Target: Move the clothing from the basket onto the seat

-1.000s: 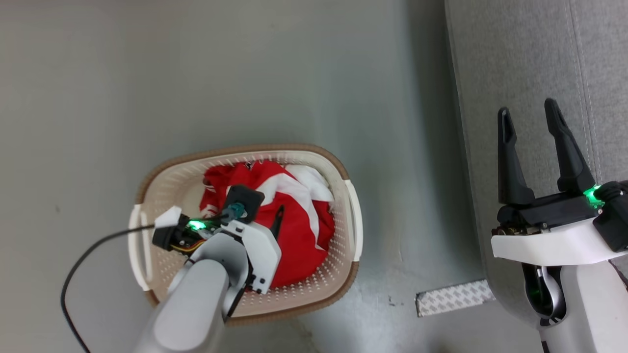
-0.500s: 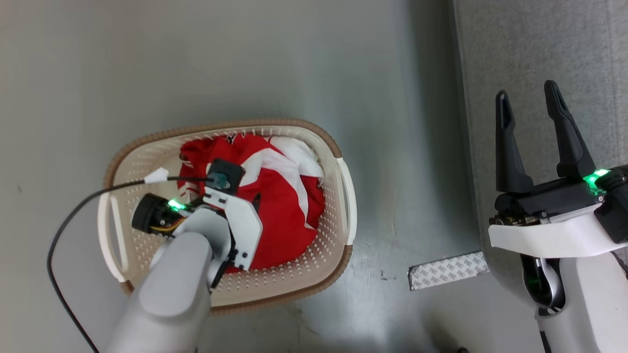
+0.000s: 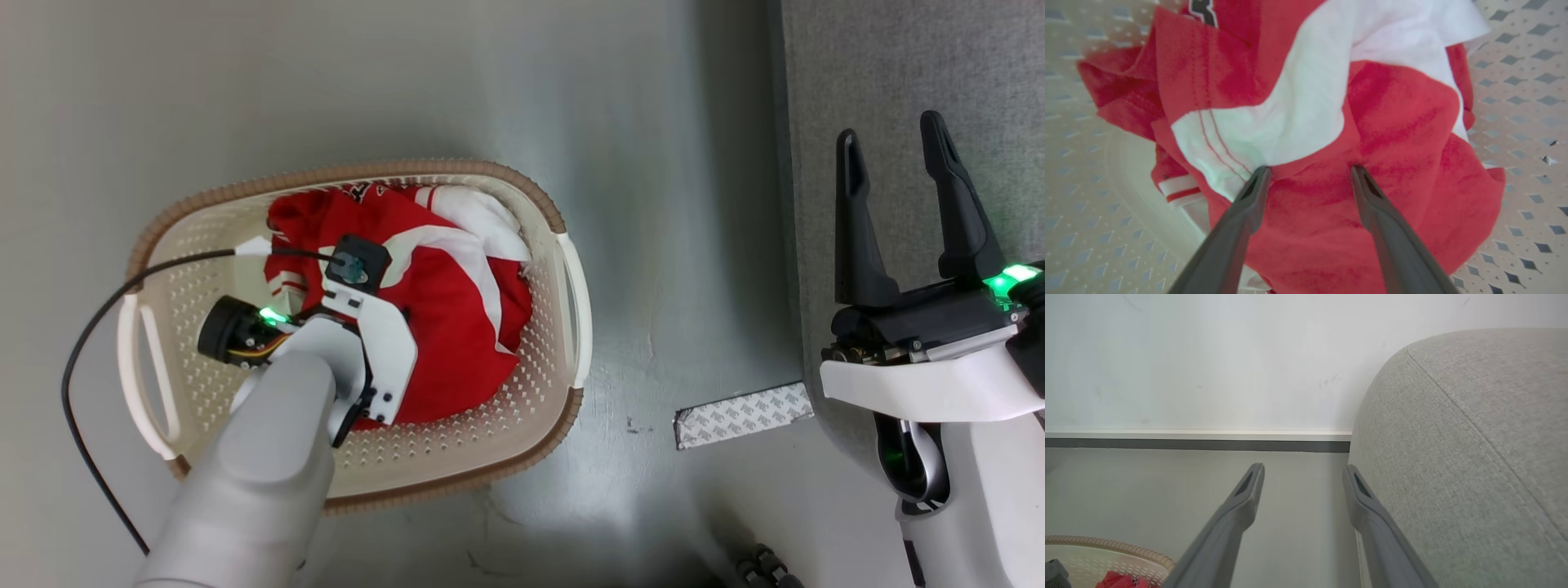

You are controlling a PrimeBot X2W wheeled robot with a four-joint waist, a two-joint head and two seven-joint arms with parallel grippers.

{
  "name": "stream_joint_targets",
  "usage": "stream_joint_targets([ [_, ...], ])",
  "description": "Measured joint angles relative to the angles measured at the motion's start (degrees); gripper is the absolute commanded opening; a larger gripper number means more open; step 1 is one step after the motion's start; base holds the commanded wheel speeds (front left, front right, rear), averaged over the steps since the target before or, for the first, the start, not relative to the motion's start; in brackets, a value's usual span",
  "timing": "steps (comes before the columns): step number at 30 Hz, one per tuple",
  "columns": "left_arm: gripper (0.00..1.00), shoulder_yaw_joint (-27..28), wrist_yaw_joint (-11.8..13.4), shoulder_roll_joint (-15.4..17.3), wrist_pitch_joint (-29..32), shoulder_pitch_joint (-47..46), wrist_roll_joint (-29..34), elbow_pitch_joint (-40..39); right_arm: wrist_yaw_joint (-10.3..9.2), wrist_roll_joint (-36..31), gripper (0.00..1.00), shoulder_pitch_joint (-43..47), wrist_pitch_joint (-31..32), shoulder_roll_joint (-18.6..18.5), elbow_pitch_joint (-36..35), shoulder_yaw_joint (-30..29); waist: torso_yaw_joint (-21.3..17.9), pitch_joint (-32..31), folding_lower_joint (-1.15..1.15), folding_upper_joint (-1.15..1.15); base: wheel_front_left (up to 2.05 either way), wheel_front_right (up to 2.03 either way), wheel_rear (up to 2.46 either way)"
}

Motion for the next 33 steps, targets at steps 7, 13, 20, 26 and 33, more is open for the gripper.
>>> stream_joint_targets([
  [7, 1.0, -0.9, 0.4, 0.1, -0.6, -2.2, 0.2, 4.0, 0.0, 0.0, 1.0, 0.0, 0.0, 0.0, -1.0, -1.2, -0.7, 2.3, -0.01, 0.0, 0.0, 0.0, 0.0],
  [13, 0.0, -1.8, 1.4, 0.0, -3.8, -3.5, 0.4, 6.6, 0.05, 0.0, 1.0, -0.1, -0.1, 0.3, -1.6, -2.1, -1.1, 3.1, 0.0, 0.0, 0.0, 0.0, 0.0],
  [20, 0.0, -1.3, 1.0, -0.9, -8.7, -3.7, -1.3, 8.7, 0.05, 0.0, 1.0, 0.2, -0.1, 0.3, 0.0, -3.3, -0.4, 0.4, 0.0, 0.0, 0.0, 0.0, 0.0],
  [26, 0.0, 0.6, -0.3, -1.7, -13.1, -1.0, -5.3, 8.6, 0.03, -0.3, 1.0, 2.4, -0.1, 0.0, 1.5, -4.4, 0.5, -4.8, -0.01, 0.0, 0.0, 0.0, 0.0],
  [33, 0.0, 3.5, -2.9, -3.0, -16.4, 5.7, -13.9, 5.5, 0.03, -1.2, 1.0, 6.5, -0.1, 0.0, 3.0, -6.4, 1.9, -13.2, -0.01, 0.0, 0.0, 0.0, 0.0],
])
